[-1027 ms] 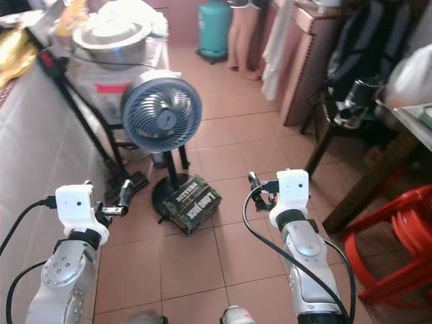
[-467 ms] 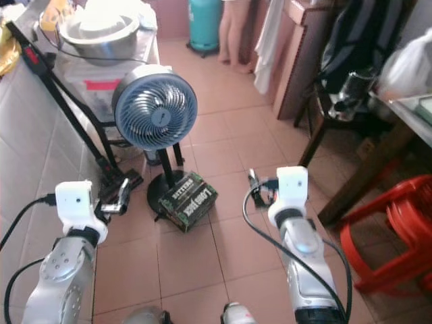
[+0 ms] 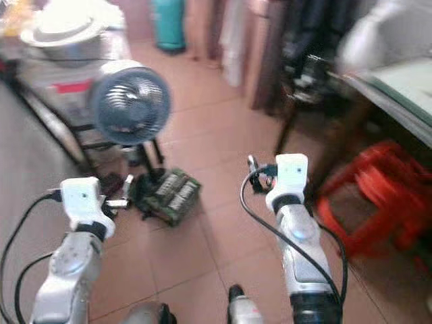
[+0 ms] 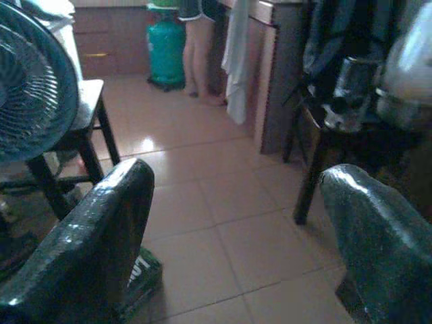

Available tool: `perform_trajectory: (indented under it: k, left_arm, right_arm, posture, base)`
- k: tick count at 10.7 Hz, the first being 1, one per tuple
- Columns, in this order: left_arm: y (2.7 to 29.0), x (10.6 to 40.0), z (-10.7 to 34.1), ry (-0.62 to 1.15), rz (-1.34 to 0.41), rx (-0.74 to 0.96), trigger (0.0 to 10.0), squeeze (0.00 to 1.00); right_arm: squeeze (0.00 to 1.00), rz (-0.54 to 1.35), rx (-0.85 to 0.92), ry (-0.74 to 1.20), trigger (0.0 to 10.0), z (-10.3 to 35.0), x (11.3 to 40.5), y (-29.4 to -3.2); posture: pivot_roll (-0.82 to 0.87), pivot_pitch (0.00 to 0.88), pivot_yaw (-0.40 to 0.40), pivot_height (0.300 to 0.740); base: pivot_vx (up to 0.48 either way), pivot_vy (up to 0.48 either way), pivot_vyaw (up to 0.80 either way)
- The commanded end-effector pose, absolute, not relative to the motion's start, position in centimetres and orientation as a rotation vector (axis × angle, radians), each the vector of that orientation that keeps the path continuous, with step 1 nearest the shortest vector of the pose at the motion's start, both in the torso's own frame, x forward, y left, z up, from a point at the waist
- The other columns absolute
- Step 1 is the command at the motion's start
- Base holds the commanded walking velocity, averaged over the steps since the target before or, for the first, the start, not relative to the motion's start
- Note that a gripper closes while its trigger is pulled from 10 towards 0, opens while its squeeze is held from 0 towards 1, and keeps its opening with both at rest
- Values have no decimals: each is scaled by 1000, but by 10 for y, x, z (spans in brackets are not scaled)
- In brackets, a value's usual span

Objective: Setting the table

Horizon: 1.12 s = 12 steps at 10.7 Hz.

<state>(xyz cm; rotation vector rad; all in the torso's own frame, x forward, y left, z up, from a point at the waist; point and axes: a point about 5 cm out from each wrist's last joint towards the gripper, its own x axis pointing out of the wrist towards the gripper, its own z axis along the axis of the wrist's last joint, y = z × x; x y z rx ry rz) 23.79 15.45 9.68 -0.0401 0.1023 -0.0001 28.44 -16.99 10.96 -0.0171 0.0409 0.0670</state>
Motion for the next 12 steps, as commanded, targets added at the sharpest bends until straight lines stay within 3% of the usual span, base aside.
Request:
perform_trajectory:
  k: [1,3,8,12]
  left_arm:
    - [158,237,98,97,12,-25,10000,0]
    - [162,240,101,80,24,-14,10000,0]
    - [165,249,120,12,39,-1,10000,0]
    - [170,240,120,9,47,0,10000,0]
  right_arm:
    - [0,48,-22,57,10000,107,285,-177]
    - [0,39,-25,55,10000,108,283,-180]
    - [0,32,-38,10,10000,122,286,-180]
    - [0,41,-33,9,10000,124,280,-174]
  posture:
    - [46,56,67,740]
    - [39,64,66,740]
    - [25,110,73,740]
    - [39,141,80,740]
  base:
    - [-266,0,-781]
    - [-257,0,-781]
    - [0,0,-776]
    - [0,0,-775]
